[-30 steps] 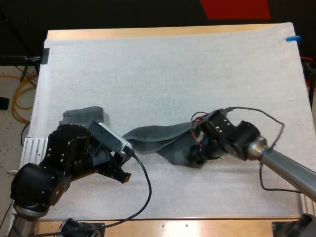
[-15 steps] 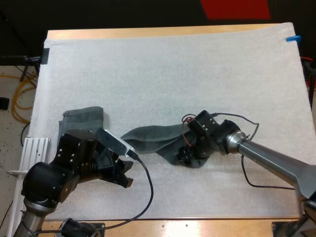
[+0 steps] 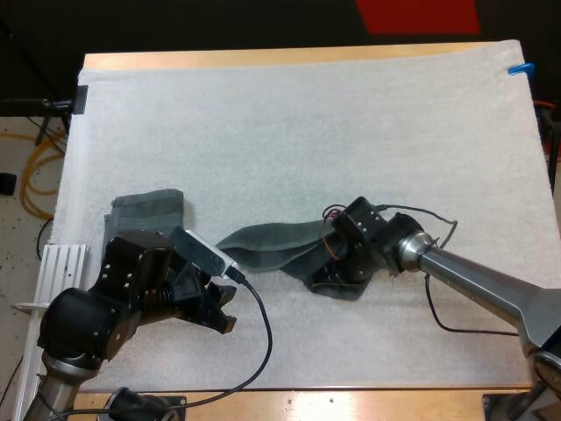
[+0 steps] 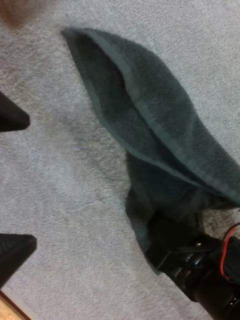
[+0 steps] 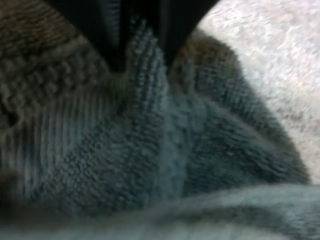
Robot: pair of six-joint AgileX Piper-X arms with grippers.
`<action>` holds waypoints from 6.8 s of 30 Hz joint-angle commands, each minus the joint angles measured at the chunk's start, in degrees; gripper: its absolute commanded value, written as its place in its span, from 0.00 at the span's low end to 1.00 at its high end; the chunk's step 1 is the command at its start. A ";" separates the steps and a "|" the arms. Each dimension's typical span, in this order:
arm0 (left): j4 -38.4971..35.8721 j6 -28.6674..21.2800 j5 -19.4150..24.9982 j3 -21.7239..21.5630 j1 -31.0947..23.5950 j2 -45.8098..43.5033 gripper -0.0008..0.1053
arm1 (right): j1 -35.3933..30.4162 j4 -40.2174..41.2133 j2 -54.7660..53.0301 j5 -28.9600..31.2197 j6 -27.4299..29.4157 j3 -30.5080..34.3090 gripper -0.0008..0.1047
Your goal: Pick towel from pile fold and stack
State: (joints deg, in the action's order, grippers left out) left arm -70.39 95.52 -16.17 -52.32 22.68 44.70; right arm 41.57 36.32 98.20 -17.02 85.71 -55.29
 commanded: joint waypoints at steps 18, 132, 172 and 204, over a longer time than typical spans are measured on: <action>0.09 0.52 -0.34 -0.04 0.16 -0.12 0.42 | -2.96 -3.57 -26.05 43.21 18.97 -13.74 0.01; 1.68 0.52 1.01 -0.04 0.16 -0.12 0.42 | -14.05 -4.71 3.90 -6.49 -3.91 -16.83 0.01; 1.26 0.52 1.01 -0.04 0.16 -0.12 0.42 | -14.50 29.29 -7.59 24.67 6.32 -20.66 0.01; 5.10 -2.06 0.86 -0.04 0.16 -0.12 0.42 | -15.88 46.22 -27.95 14.78 5.96 -15.09 0.78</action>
State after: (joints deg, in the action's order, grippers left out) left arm -65.52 93.85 -15.28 -52.32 22.68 44.70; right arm 25.74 81.46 70.39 -0.82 91.32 -70.38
